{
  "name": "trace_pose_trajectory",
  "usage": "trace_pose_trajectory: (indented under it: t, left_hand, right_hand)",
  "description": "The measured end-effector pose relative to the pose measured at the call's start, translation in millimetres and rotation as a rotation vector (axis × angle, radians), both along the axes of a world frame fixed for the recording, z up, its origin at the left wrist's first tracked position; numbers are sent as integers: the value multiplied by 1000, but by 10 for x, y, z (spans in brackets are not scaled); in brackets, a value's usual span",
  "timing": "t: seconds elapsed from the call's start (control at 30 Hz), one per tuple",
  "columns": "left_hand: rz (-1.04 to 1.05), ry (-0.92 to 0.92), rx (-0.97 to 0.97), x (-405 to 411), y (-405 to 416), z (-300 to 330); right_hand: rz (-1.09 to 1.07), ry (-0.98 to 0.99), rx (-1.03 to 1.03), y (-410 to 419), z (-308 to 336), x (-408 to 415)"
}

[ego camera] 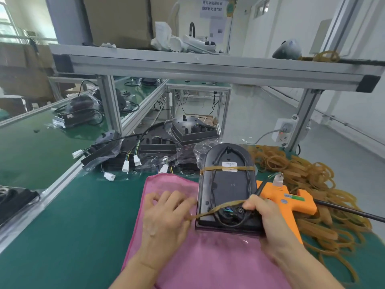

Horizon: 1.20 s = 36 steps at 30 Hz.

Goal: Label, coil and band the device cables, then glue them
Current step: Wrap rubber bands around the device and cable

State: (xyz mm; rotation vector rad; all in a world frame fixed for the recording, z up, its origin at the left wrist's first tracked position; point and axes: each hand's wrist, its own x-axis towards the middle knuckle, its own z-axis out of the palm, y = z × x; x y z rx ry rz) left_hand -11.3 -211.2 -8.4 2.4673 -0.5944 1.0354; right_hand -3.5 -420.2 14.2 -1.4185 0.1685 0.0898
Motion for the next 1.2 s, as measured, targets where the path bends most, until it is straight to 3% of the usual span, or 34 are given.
trace_pose_trajectory:
  t: [0.07, 0.13, 0.27, 0.37, 0.43, 0.53, 0.73, 0.9, 1.03, 1.1, 1.2]
  left_hand:
    - [-18, 35, 95, 45, -12, 124]
    - [-77, 127, 42, 99, -49, 229]
    - [-183, 434, -348, 211, -97, 312]
    - [-158, 530, -577, 335, -114, 335]
    - [-118, 434, -511, 343, -95, 340]
    - [-1, 80, -134, 266, -57, 190]
    - [38, -140, -195, 202, 17, 59]
    - [-50, -83, -117, 250, 128, 311]
    - [15, -227, 55, 273, 147, 224]
    - [40, -117, -71, 163, 58, 90]
    - [117, 143, -436, 6, -101, -106]
  right_hand:
    - [3, -2, 20, -9, -23, 20]
    - [22, -15, 51, -31, -49, 31]
    - [41, 2, 58, -33, -63, 69]
    - [52, 6, 66, 5, -74, 71]
    - [103, 19, 101, -7, -123, 67]
    - [115, -2, 167, -57, -150, 46]
    - [148, -74, 150, -62, 2, 40]
    - [148, -22, 39, -126, -36, 70]
    - [177, -33, 59, -162, -74, 66]
    - [145, -38, 74, -102, -56, 74]
    - [65, -19, 109, 46, -18, 63]
